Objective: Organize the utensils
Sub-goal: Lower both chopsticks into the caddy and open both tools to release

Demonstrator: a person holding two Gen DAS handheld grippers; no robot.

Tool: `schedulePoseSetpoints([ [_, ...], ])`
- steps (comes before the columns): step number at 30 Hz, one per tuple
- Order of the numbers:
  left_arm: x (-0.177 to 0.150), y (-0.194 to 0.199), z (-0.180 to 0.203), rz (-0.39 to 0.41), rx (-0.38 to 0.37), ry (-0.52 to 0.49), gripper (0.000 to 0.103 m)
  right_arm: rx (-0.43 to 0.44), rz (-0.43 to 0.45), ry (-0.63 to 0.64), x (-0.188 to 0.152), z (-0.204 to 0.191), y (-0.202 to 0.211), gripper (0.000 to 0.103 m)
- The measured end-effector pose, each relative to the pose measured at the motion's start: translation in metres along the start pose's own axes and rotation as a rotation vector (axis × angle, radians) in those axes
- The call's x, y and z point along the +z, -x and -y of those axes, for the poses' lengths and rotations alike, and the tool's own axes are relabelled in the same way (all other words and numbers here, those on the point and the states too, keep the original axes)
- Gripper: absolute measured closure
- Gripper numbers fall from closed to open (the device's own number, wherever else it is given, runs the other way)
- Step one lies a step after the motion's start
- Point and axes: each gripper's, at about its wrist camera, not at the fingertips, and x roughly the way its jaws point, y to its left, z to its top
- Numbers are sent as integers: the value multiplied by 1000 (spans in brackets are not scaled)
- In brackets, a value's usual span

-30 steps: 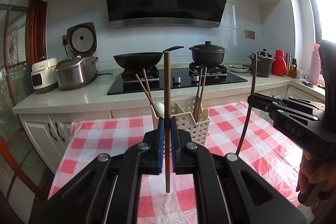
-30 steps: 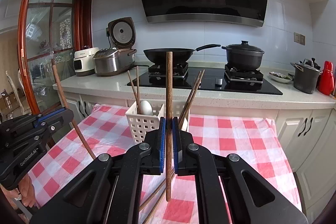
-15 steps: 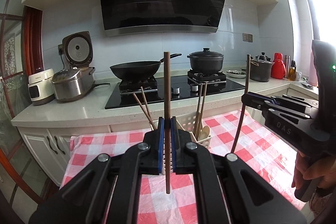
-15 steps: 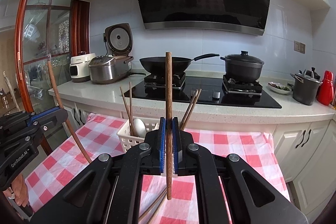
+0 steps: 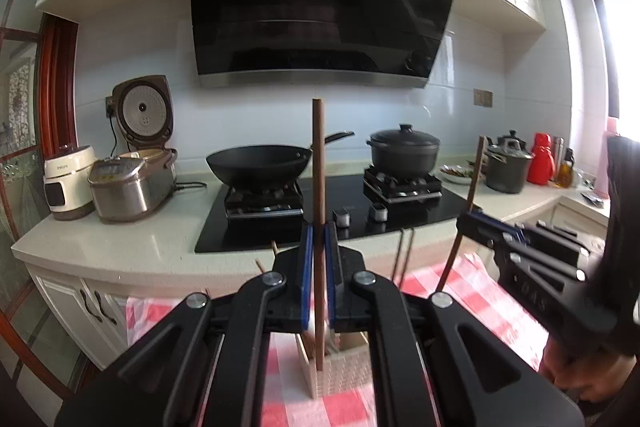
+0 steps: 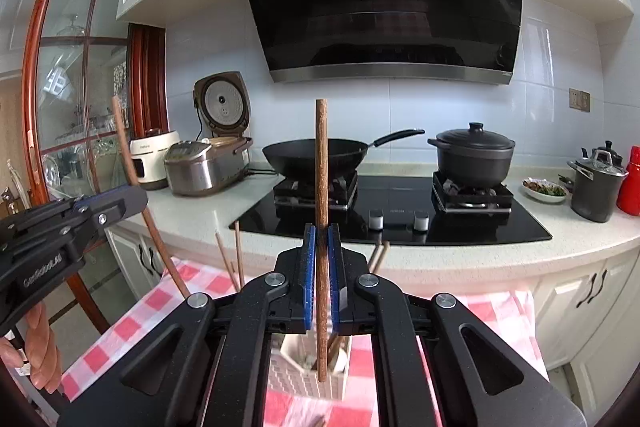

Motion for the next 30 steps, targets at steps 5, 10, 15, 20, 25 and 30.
schedulePoseSetpoints([
  [5, 8, -27, -2, 5, 9, 32, 97, 11, 4, -4, -2, 2, -24, 97],
  [10, 11, -43, 1, -10, 0, 22, 97, 17, -21, -12, -7, 5, -39, 97],
  [15, 22, -44, 6, 20, 8, -2, 97, 21, -41, -20, -14, 9, -49, 97],
  [20, 28, -48, 1, 36, 9, 29, 97, 22, -75, -20, -29, 9, -60, 97],
  [25, -1, -68, -2, -37, 1, 70, 97, 28, -127, -27, -41, 9, -72, 97],
  [30, -44, -95, -11, -142, 11, 110, 97, 31, -183, -9, -53, 1, -85, 97],
])
